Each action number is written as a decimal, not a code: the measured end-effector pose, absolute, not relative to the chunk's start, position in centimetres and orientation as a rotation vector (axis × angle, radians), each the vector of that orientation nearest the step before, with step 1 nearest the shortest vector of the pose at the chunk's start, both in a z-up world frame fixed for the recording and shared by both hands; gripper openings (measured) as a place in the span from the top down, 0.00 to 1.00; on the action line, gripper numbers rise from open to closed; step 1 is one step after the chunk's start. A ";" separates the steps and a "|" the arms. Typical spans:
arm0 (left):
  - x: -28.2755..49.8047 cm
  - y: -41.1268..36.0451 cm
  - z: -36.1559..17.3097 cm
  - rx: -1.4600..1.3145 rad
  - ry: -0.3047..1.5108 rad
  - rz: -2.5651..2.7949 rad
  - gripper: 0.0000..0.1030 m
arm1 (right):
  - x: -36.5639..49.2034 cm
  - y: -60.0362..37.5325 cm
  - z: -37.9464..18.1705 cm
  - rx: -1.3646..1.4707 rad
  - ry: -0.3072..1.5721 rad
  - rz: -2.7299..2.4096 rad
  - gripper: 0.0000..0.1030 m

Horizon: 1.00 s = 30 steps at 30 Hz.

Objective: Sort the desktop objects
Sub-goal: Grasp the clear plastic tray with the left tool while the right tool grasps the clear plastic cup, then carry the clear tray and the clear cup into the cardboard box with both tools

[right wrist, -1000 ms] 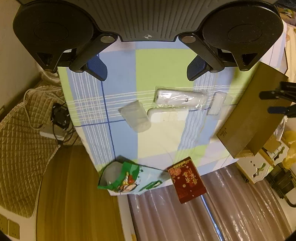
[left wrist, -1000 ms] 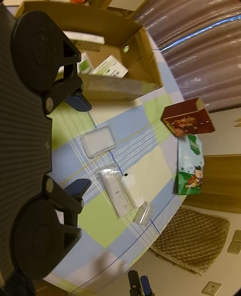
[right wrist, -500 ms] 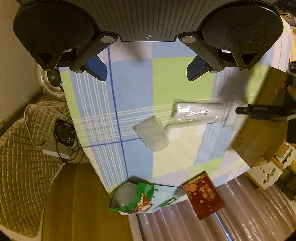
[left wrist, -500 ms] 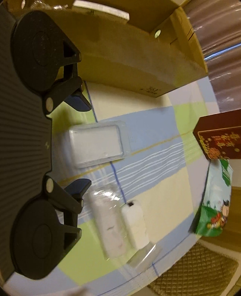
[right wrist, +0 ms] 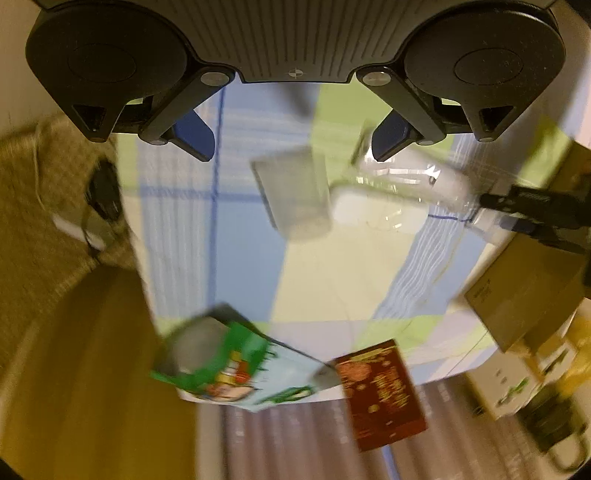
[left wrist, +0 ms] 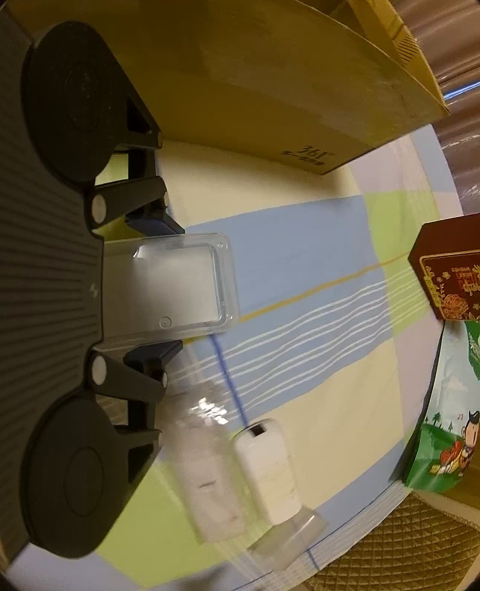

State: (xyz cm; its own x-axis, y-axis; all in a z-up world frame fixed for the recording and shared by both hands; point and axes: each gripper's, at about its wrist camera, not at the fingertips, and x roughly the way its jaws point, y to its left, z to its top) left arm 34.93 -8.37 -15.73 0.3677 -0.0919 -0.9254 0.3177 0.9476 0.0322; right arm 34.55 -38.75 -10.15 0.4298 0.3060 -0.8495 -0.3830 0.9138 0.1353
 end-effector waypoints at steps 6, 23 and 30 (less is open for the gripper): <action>32.6 -8.0 -14.0 0.221 1.149 -0.282 0.48 | 38.7 -35.9 -14.3 -0.251 1.115 0.537 0.34; 29.4 -4.9 -3.8 0.190 0.936 -0.398 0.48 | 36.0 -32.6 -8.5 -0.041 1.081 0.439 0.50; 30.5 2.7 -0.3 0.214 0.868 -0.324 0.48 | 34.8 -22.1 -3.2 -0.028 0.964 0.619 0.50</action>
State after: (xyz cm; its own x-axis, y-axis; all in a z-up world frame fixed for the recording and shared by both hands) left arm 30.46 2.73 -0.27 0.6024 -0.1910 -0.7750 0.3631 0.9302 0.0529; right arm 34.75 -22.15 -3.21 0.4126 0.4800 -0.7742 -0.5039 0.8283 0.2450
